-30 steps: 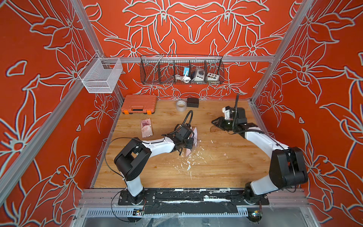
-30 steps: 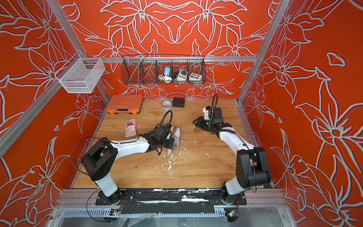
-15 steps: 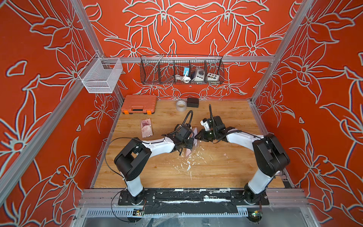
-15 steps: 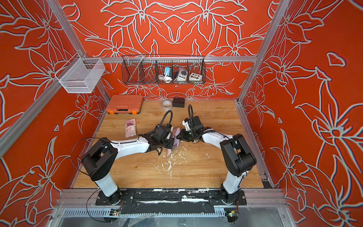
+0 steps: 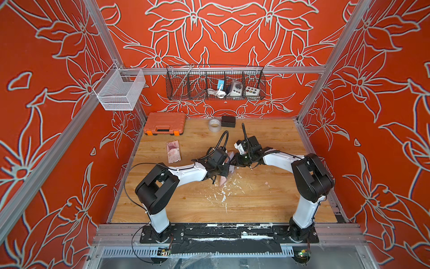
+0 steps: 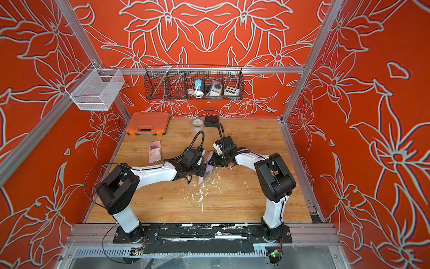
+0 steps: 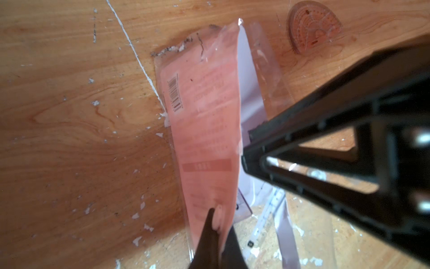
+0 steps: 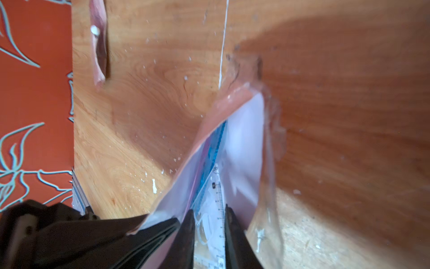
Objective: Open the ruler set and take out the ruler
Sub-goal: Take out the ruler from the ruler set bag.
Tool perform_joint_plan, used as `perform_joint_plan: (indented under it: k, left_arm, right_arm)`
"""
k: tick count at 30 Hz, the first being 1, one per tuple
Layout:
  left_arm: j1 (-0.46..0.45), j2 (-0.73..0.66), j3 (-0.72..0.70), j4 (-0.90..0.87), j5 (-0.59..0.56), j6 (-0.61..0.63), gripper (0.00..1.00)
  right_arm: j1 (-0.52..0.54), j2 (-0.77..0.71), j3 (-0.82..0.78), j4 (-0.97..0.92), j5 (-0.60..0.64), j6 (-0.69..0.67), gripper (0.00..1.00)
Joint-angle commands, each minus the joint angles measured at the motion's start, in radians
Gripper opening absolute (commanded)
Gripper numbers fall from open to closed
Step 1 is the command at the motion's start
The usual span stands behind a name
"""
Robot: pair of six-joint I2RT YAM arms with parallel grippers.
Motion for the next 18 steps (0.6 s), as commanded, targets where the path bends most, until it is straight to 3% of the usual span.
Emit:
perform_joint_plan:
  k: [1,3,8,10,18]
  left_arm:
    - [-0.005,0.025,-0.013,-0.012,-0.013,0.005,0.0]
    - [-0.005,0.025,-0.011,-0.013,-0.016,0.005,0.0]
    - [-0.005,0.021,-0.011,-0.018,-0.022,0.009,0.0]
    - [-0.005,0.02,-0.013,-0.016,-0.024,0.008,0.0]
    - [-0.005,0.021,-0.019,-0.017,-0.028,0.008,0.0]
  right_arm:
    - [0.013,0.012,0.012,-0.052,0.008,-0.032,0.2]
    - [0.013,0.015,0.016,-0.057,-0.001,-0.031,0.14]
    - [0.014,0.021,0.033,-0.085,-0.026,-0.029,0.14]
    - [0.014,0.019,0.034,-0.096,-0.017,-0.027,0.0]
    - [0.006,-0.036,0.079,-0.184,0.041,0.007,0.0]
